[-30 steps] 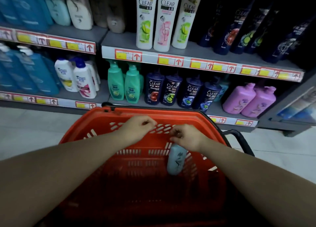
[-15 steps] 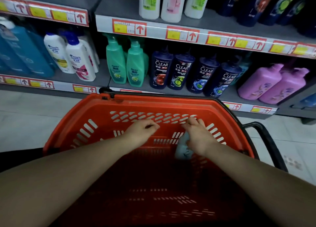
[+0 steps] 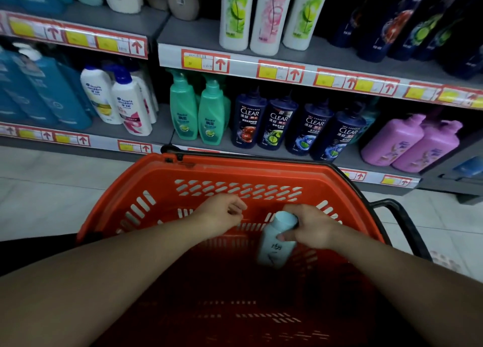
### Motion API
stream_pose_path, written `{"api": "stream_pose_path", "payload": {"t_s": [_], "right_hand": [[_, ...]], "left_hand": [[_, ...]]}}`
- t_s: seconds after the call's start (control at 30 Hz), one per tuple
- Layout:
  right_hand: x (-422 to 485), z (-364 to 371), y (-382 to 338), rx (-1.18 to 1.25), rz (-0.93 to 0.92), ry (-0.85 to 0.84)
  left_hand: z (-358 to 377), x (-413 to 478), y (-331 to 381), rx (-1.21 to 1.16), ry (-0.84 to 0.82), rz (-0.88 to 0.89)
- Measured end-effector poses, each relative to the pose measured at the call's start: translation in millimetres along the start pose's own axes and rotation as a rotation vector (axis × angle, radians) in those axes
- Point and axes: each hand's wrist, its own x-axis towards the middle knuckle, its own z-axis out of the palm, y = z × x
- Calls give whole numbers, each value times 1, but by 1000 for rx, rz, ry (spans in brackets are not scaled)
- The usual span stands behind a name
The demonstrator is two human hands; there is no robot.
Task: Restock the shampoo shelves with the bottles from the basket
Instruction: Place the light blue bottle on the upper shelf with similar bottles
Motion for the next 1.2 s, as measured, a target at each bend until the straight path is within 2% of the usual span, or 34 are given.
{"api": "stream_pose_path", "payload": {"t_s": [0.27,0.37,0.53,0.73,0.83,1.03,1.2], "right_hand": [[-25,-44,-71,265,-200,8],[-36,-56,-96,312,-273,46],[-49,-60,-121,451,-329,183],[-50,-51,-143,504,-335,41],[-45,-48,-164,484,-392,64],[-33,-63,-212,511,-514,95],[-10,-80,-248,549,-513,100]], "left_hand": [[-13,-11,19,-20,-129,33],[-28,-25,32,57,-81,99],[-61,-50,51,-83,20,190],[-114,-75,72,-188,87,226],[-139,-87,82,-204,86,247],[-181,-104,88,-273,200,247],[-205,-103,76,-369,308,200]]}}
